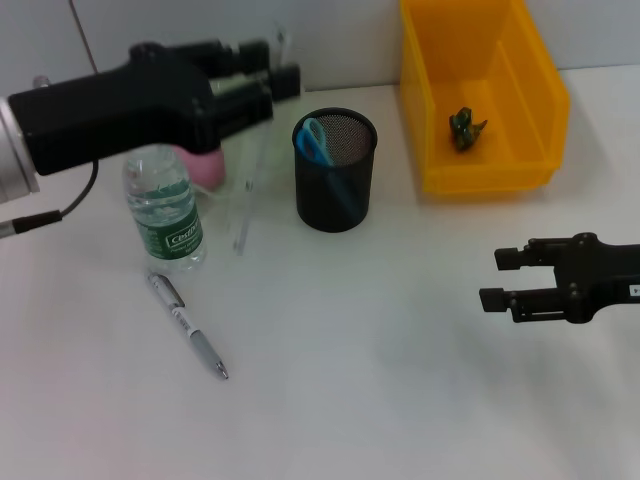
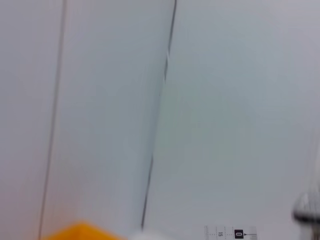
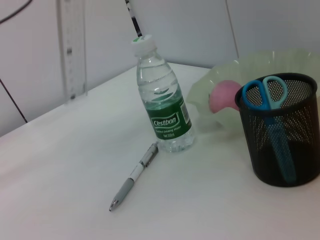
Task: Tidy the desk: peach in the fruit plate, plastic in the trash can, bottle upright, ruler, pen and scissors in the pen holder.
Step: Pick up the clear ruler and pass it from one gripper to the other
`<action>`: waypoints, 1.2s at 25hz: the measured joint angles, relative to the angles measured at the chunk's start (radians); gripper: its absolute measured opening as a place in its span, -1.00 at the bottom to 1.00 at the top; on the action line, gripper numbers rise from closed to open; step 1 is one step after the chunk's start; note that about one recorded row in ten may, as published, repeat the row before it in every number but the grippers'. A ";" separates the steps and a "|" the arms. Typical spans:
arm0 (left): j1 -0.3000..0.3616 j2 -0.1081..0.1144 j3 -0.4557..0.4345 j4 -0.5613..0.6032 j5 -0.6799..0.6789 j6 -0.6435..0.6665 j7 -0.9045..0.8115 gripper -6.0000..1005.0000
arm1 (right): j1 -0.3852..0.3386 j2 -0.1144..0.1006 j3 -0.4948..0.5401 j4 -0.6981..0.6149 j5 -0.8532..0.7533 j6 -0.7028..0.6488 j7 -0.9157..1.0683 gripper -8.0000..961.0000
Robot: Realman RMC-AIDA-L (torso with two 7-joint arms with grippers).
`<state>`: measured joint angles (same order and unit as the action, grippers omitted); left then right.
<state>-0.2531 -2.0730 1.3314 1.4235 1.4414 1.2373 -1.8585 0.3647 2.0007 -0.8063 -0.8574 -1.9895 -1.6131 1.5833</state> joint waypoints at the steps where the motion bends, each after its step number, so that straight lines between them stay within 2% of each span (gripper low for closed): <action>1: 0.003 0.000 0.004 -0.054 -0.072 -0.014 0.073 -0.22 | 0.001 0.000 0.000 0.000 0.001 0.001 0.000 0.52; 4: -0.009 -0.002 0.008 -0.189 -0.216 -0.029 0.234 -0.22 | 0.002 0.005 0.009 0.000 0.006 0.003 -0.007 0.52; 6: -0.014 -0.002 0.008 -0.227 -0.256 -0.030 0.278 -0.22 | 0.003 0.013 0.030 0.000 0.008 0.004 -0.022 0.52; 7: -0.026 -0.004 0.033 -0.361 -0.419 -0.034 0.455 -0.22 | 0.005 0.024 0.064 0.000 0.010 0.002 -0.042 0.52; 8: -0.028 -0.004 0.044 -0.390 -0.467 -0.035 0.504 -0.22 | 0.005 0.024 0.064 0.000 0.010 0.002 -0.042 0.52; 10: -0.029 -0.004 0.086 -0.450 -0.582 -0.044 0.616 -0.22 | 0.007 0.040 0.104 -0.001 0.011 -0.005 -0.065 0.52; 12: -0.029 -0.005 0.147 -0.496 -0.703 -0.059 0.745 -0.22 | 0.012 0.050 0.127 -0.003 0.013 -0.008 -0.080 0.52; 14: -0.029 -0.005 0.147 -0.496 -0.703 -0.059 0.745 -0.22 | 0.014 0.051 0.127 -0.002 0.013 -0.007 -0.081 0.52; 16: -0.029 -0.006 0.231 -0.528 -0.839 -0.073 0.872 -0.22 | 0.016 0.051 0.127 -0.001 0.013 -0.005 -0.083 0.52; 18: -0.028 -0.006 0.254 -0.535 -0.871 -0.077 0.904 -0.22 | 0.017 0.053 0.128 0.000 0.014 -0.002 -0.086 0.52; 19: -0.027 -0.006 0.302 -0.552 -0.945 -0.085 0.979 -0.22 | 0.018 0.055 0.128 0.000 0.016 -0.002 -0.089 0.52; 21: -0.027 -0.006 0.302 -0.552 -0.945 -0.085 0.979 -0.22 | 0.018 0.060 0.130 0.001 0.026 -0.001 -0.097 0.52; 22: -0.028 -0.005 0.419 -0.599 -1.132 -0.097 1.147 -0.22 | 0.013 0.064 0.131 0.003 0.052 -0.001 -0.116 0.52; 23: -0.031 -0.005 0.483 -0.619 -1.216 -0.101 1.234 -0.22 | 0.013 0.064 0.131 0.003 0.052 -0.001 -0.116 0.52; 25: -0.032 -0.006 0.575 -0.638 -1.337 -0.108 1.358 -0.22 | 0.006 0.069 0.132 0.011 0.092 -0.002 -0.147 0.52; 26: -0.032 -0.006 0.591 -0.640 -1.359 -0.111 1.385 -0.22 | 0.002 0.072 0.134 0.020 0.116 -0.004 -0.169 0.52; 27: -0.031 -0.006 0.664 -0.644 -1.444 -0.123 1.484 -0.22 | -0.006 0.075 0.137 0.048 0.170 -0.008 -0.223 0.52; 28: -0.031 -0.006 0.664 -0.644 -1.444 -0.123 1.484 -0.22 | -0.006 0.075 0.137 0.048 0.170 -0.008 -0.223 0.52; 30: -0.031 -0.007 0.740 -0.644 -1.542 -0.140 1.583 -0.22 | -0.010 0.076 0.137 0.085 0.214 -0.009 -0.274 0.52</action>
<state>-0.2836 -2.0797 2.0709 0.7790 -0.1007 1.0977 -0.2750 0.3549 2.0762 -0.6688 -0.7722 -1.7759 -1.6217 1.3097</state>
